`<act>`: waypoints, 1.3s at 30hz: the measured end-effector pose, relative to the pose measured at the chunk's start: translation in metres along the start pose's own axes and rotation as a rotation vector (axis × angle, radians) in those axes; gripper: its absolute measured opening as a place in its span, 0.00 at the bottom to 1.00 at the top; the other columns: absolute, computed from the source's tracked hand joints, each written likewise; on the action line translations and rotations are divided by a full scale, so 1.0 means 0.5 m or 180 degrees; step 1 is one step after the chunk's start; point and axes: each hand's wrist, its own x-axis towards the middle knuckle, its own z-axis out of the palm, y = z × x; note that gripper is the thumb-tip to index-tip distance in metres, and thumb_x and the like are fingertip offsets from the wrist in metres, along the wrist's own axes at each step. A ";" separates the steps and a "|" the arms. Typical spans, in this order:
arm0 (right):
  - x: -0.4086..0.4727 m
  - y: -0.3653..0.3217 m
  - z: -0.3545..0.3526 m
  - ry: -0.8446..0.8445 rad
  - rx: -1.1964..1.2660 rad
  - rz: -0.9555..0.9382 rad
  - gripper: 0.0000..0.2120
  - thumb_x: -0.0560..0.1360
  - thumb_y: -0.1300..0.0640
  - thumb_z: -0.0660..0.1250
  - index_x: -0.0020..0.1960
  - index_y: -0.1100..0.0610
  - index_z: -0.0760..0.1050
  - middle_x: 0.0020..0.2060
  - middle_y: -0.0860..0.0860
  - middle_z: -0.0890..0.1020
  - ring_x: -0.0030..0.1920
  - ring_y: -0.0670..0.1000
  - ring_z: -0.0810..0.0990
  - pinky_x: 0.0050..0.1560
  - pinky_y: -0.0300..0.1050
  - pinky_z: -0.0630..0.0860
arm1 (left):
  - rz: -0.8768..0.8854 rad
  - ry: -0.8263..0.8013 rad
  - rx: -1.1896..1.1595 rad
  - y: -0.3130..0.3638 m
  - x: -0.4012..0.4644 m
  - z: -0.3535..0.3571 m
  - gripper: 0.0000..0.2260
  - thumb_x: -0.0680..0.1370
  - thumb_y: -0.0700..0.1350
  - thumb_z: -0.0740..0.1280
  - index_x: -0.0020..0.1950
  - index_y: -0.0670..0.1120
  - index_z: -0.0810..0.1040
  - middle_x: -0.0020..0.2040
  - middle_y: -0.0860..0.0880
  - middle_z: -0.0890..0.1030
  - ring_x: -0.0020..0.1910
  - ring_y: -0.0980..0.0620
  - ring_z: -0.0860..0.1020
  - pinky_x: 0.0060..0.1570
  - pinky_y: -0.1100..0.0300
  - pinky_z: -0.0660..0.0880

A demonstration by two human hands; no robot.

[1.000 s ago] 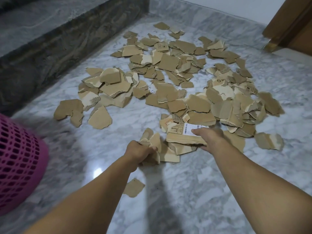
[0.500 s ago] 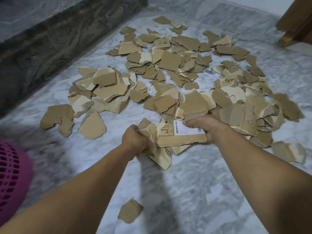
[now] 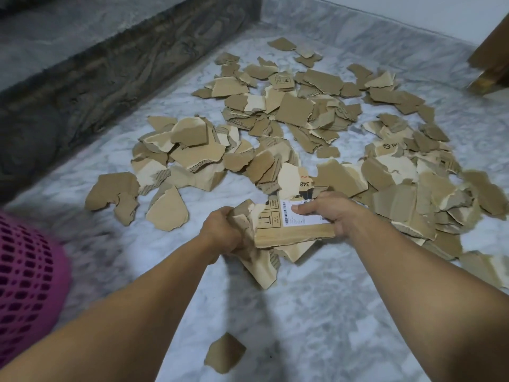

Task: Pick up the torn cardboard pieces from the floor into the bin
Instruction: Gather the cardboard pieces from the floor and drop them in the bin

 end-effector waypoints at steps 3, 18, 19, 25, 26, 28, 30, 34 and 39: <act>-0.036 -0.022 -0.007 0.0088 -0.0030 -0.0174 0.18 0.64 0.66 0.80 0.51 0.63 0.79 0.43 0.59 0.87 0.46 0.59 0.87 0.51 0.61 0.82 | 0.0087 0.0051 -0.0025 0.003 -0.026 -0.064 0.30 0.72 0.30 0.68 0.72 0.43 0.68 0.58 0.44 0.75 0.55 0.42 0.78 0.53 0.54 0.77; -0.416 -0.287 0.133 -0.0149 -0.0217 -0.1402 0.09 0.67 0.71 0.76 0.42 0.62 0.79 0.36 0.57 0.87 0.37 0.53 0.87 0.39 0.46 0.84 | 0.0871 0.1084 0.0027 0.168 -0.347 -0.419 0.33 0.72 0.32 0.72 0.75 0.42 0.65 0.59 0.48 0.73 0.54 0.50 0.76 0.58 0.55 0.75; -0.447 -0.309 0.161 -0.0193 -0.0277 -0.1502 0.10 0.66 0.70 0.77 0.43 0.62 0.80 0.37 0.57 0.87 0.38 0.53 0.87 0.42 0.47 0.84 | 0.0913 0.1167 -0.0009 0.170 -0.379 -0.458 0.35 0.70 0.32 0.73 0.75 0.43 0.65 0.62 0.47 0.74 0.56 0.48 0.77 0.59 0.52 0.76; -0.602 -0.416 0.343 -0.0433 -0.0488 -0.2128 0.13 0.62 0.67 0.81 0.44 0.61 0.81 0.40 0.55 0.87 0.42 0.51 0.87 0.46 0.44 0.84 | 0.0964 0.1869 -0.0284 0.138 -0.542 -0.652 0.38 0.68 0.28 0.73 0.75 0.45 0.65 0.64 0.45 0.76 0.54 0.44 0.80 0.44 0.52 0.81; -0.628 -0.427 0.381 -0.0505 -0.0562 -0.2195 0.13 0.63 0.66 0.81 0.45 0.61 0.81 0.42 0.55 0.87 0.43 0.50 0.86 0.45 0.43 0.84 | 0.0876 0.1974 -0.0296 0.121 -0.568 -0.685 0.39 0.67 0.28 0.74 0.75 0.46 0.65 0.63 0.45 0.75 0.51 0.44 0.80 0.38 0.54 0.81; -0.668 -0.444 0.446 -0.0596 -0.0660 -0.2326 0.12 0.66 0.66 0.79 0.47 0.61 0.81 0.42 0.53 0.86 0.42 0.49 0.85 0.38 0.39 0.83 | 0.0721 0.2131 -0.0379 0.084 -0.609 -0.740 0.40 0.67 0.27 0.74 0.75 0.46 0.64 0.60 0.45 0.75 0.44 0.47 0.80 0.30 0.58 0.79; -0.692 -0.452 0.514 -0.0686 -0.0748 -0.2362 0.13 0.66 0.65 0.80 0.48 0.59 0.82 0.39 0.52 0.85 0.37 0.48 0.85 0.31 0.40 0.82 | 0.0569 0.2262 -0.0492 0.041 -0.636 -0.782 0.39 0.68 0.27 0.73 0.75 0.45 0.64 0.55 0.46 0.76 0.39 0.50 0.79 0.25 0.61 0.76; -0.690 -0.436 0.666 -0.0828 -0.1144 -0.2464 0.22 0.61 0.60 0.83 0.52 0.59 0.81 0.47 0.54 0.86 0.45 0.55 0.86 0.48 0.53 0.84 | 0.0266 0.2563 -0.0509 -0.059 -0.655 -0.837 0.36 0.68 0.26 0.73 0.73 0.43 0.67 0.53 0.47 0.77 0.48 0.47 0.78 0.44 0.54 0.78; -0.646 -0.362 0.787 -0.0966 -0.2053 -0.2887 0.10 0.68 0.57 0.79 0.44 0.59 0.80 0.45 0.52 0.81 0.48 0.52 0.79 0.48 0.43 0.75 | -0.0202 0.2609 0.0006 -0.152 -0.633 -0.838 0.36 0.65 0.36 0.78 0.71 0.40 0.68 0.60 0.40 0.77 0.56 0.40 0.78 0.56 0.47 0.79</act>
